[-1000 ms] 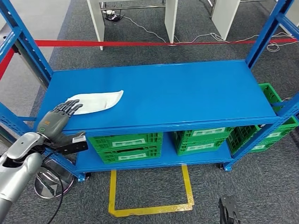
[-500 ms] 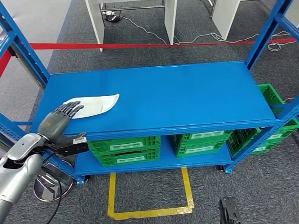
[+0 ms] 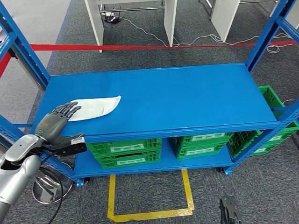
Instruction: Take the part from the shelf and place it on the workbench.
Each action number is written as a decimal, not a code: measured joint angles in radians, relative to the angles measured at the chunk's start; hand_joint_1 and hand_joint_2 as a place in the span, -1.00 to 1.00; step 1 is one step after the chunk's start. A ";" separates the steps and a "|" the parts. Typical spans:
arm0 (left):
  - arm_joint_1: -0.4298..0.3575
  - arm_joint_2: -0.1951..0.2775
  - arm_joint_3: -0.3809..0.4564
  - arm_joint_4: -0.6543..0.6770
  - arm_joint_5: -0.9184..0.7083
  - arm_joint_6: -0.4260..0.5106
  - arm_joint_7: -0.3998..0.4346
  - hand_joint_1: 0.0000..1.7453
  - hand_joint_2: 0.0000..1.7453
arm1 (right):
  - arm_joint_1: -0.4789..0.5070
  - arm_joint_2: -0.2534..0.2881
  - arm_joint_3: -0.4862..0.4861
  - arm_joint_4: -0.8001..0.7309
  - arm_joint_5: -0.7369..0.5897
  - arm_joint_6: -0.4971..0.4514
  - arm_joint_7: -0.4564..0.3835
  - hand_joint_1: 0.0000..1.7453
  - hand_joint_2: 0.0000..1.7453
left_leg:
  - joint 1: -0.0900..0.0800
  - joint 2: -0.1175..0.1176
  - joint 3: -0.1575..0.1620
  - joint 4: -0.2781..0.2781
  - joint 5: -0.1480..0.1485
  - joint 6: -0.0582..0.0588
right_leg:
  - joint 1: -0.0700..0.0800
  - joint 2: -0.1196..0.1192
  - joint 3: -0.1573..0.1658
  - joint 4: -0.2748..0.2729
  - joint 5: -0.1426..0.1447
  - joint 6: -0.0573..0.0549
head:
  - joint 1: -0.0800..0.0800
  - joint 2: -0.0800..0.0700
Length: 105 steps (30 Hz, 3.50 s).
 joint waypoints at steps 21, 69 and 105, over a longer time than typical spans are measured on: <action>0.008 0.003 0.006 -0.008 0.000 -0.003 0.002 -1.00 -1.00 | 0.000 -0.001 -0.002 -0.001 0.001 0.000 0.000 -1.00 -1.00 | 0.010 0.000 -0.091 0.241 -0.133 -0.038 | -0.003 -0.002 -0.003 -0.004 0.013 -0.030 | -0.003 0.000; 0.014 -0.038 0.007 -0.012 0.034 -0.088 -0.008 -1.00 1.00 | 0.000 0.002 -0.014 0.000 0.021 0.011 0.008 -1.00 -1.00 | 0.008 0.001 0.015 -0.021 0.008 0.012 | 0.002 -0.002 -0.117 0.202 -0.085 0.013 | 0.001 0.000; -0.016 0.022 -0.060 0.069 0.001 -0.131 0.097 -1.00 1.00 | 0.004 0.004 -0.031 0.000 0.047 0.012 0.016 -1.00 -1.00 | 0.010 0.001 0.018 -0.019 0.005 0.006 | -0.003 -0.005 -0.107 0.149 -0.008 0.021 | 0.002 0.000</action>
